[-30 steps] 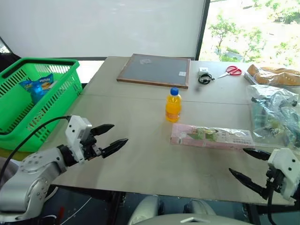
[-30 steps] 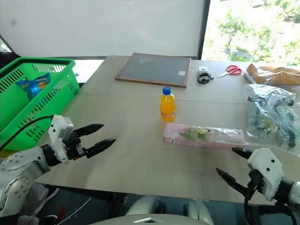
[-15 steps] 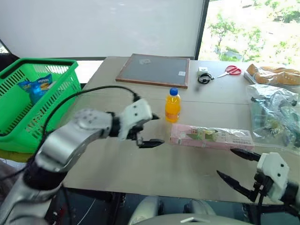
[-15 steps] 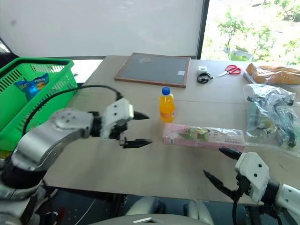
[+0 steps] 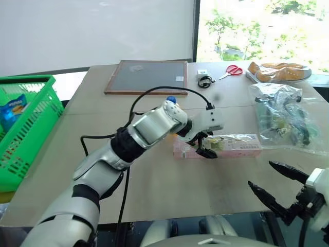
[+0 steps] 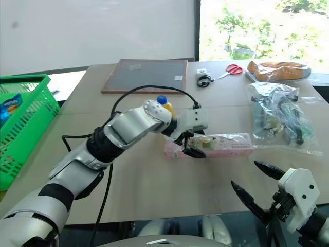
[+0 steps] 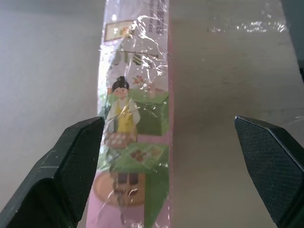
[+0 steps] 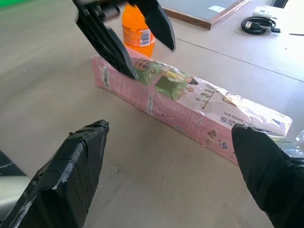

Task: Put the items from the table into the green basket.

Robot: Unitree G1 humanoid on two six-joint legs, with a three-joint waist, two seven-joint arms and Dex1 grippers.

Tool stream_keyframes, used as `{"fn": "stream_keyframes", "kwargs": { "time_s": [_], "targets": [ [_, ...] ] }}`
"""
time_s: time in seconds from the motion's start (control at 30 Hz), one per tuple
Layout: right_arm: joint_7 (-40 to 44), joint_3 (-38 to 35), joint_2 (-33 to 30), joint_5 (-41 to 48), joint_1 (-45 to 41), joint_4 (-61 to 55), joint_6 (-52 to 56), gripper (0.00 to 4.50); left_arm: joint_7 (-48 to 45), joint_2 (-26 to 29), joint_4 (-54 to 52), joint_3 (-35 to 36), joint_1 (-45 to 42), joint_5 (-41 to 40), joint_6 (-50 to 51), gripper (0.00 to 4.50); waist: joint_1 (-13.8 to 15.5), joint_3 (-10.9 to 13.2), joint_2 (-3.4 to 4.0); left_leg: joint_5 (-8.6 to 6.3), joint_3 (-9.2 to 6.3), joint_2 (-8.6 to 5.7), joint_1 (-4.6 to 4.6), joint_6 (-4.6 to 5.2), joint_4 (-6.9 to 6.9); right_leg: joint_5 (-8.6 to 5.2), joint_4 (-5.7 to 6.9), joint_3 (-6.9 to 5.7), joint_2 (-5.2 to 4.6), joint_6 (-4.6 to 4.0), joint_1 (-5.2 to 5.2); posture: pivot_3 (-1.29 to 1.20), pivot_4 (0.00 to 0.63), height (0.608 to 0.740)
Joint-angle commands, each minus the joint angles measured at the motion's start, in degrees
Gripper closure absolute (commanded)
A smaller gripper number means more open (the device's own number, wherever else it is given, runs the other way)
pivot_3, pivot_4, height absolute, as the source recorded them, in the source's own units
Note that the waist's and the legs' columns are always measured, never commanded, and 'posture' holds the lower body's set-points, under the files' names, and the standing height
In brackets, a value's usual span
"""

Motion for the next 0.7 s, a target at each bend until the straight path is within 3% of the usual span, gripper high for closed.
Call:
{"fn": "stream_keyframes", "kwargs": {
  "time_s": [0.03,0.17,0.3,0.47,0.7],
  "targets": [
    [-3.75,-0.78,-2.63,3.75,1.37,-2.23,-2.75,0.06,-1.02,-2.97,5.46,-4.40,-1.62,4.99,-4.47,0.00,-1.24,0.02,0.00,-0.01,-0.03,0.01,0.01,0.01,0.00,0.00,-0.01,0.00,0.00,0.01,0.02,-0.36,0.066,0.740],
    [-7.54,1.12,-5.73,4.22,1.73,-2.23,-3.96,0.06,-0.66,-8.61,15.37,-7.94,-2.34,10.73,-8.94,0.00,-1.00,0.04,-0.06,-0.08,-0.05,0.00,0.02,0.13,0.14,0.00,-0.07,-0.04,-0.02,0.05,0.13,-0.37,0.069,0.740],
    [-10.30,2.33,-8.55,4.80,1.49,-2.23,-5.78,0.06,1.66,-10.24,21.98,-9.43,-2.31,18.23,-17.12,0.00,-0.97,0.11,-0.21,-0.17,-0.04,0.00,0.03,0.24,0.28,-0.05,-0.10,-0.06,-0.04,0.14,0.18,-0.39,0.072,0.740],
    [-11.90,3.61,-10.30,4.52,1.80,-2.23,-7.30,0.06,1.78,-10.12,20.41,-3.53,-3.12,19.95,-18.48,0.00,-1.51,0.22,-0.25,-0.17,-0.05,0.00,-0.01,0.22,0.28,-0.06,-0.06,-0.07,-0.03,0.15,0.18,-0.37,0.071,0.740],
    [-13.43,5.14,-11.63,4.57,-1.36,-2.23,-6.06,0.06,0.47,-8.55,20.50,-3.24,-2.43,23.92,-22.88,0.00,-2.16,0.28,-0.25,-0.26,-0.04,0.00,-0.16,0.32,0.37,-0.09,-0.09,-0.07,-0.04,0.21,0.11,-0.35,0.067,0.740]
  ]
}}
